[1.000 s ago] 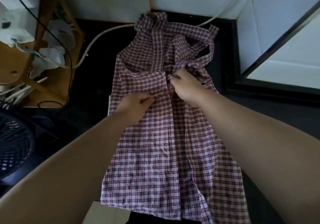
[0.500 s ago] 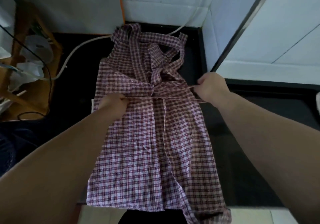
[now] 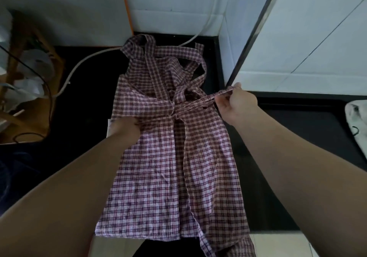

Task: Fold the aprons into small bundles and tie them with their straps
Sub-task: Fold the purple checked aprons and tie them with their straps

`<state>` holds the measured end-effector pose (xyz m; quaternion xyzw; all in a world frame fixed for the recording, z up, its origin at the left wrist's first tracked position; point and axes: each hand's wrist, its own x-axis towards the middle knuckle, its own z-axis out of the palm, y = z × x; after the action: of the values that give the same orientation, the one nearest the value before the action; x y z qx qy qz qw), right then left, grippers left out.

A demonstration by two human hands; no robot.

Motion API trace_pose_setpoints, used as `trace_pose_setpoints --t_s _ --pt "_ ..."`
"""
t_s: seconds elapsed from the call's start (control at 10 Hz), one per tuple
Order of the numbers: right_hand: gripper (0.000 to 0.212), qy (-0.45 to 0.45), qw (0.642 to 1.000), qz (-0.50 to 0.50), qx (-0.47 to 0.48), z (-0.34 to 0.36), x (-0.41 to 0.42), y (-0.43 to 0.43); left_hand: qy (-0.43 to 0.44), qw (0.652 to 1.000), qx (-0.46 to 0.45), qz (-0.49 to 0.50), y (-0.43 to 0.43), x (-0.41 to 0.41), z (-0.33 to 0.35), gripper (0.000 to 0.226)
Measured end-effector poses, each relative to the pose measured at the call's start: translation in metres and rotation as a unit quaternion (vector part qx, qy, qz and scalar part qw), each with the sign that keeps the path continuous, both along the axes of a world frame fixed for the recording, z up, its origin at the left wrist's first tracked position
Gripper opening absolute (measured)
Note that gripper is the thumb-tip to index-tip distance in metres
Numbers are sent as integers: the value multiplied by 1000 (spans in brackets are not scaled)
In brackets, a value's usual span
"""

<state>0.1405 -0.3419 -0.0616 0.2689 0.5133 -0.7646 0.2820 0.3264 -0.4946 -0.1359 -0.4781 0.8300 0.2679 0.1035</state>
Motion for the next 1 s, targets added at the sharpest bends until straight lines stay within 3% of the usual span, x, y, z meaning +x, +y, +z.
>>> trace_pose_setpoints --t_s 0.1,0.2,0.3,0.4,0.5,0.6,0.7,0.8,1.0 --pt "23 244 927 158 239 -6 12 15 -3 1000 6 7 9 9 3 29" --pt "26 528 685 262 429 -14 6 34 -6 1000 15 21 11 14 0 29" --pt "25 443 457 450 627 -18 -4 52 -3 997 42 63 14 22 -9 29" --pt "38 233 389 598 661 -20 -4 63 -10 998 43 54 15 23 -10 24" --pt "48 295 402 652 571 -22 -11 49 -2 999 -31 19 16 4 5 38" --pt "54 449 524 576 438 -28 -18 26 128 991 -21 -25 23 -29 20 42" --pt "55 495 515 591 374 -47 -20 8 150 988 25 -37 24 -51 13 36" --pt "53 491 421 655 391 -70 -23 -8 85 993 59 -61 22 -61 -11 44" --pt "24 496 442 661 348 -71 -23 -16 72 995 72 -21 16 -54 -33 37"
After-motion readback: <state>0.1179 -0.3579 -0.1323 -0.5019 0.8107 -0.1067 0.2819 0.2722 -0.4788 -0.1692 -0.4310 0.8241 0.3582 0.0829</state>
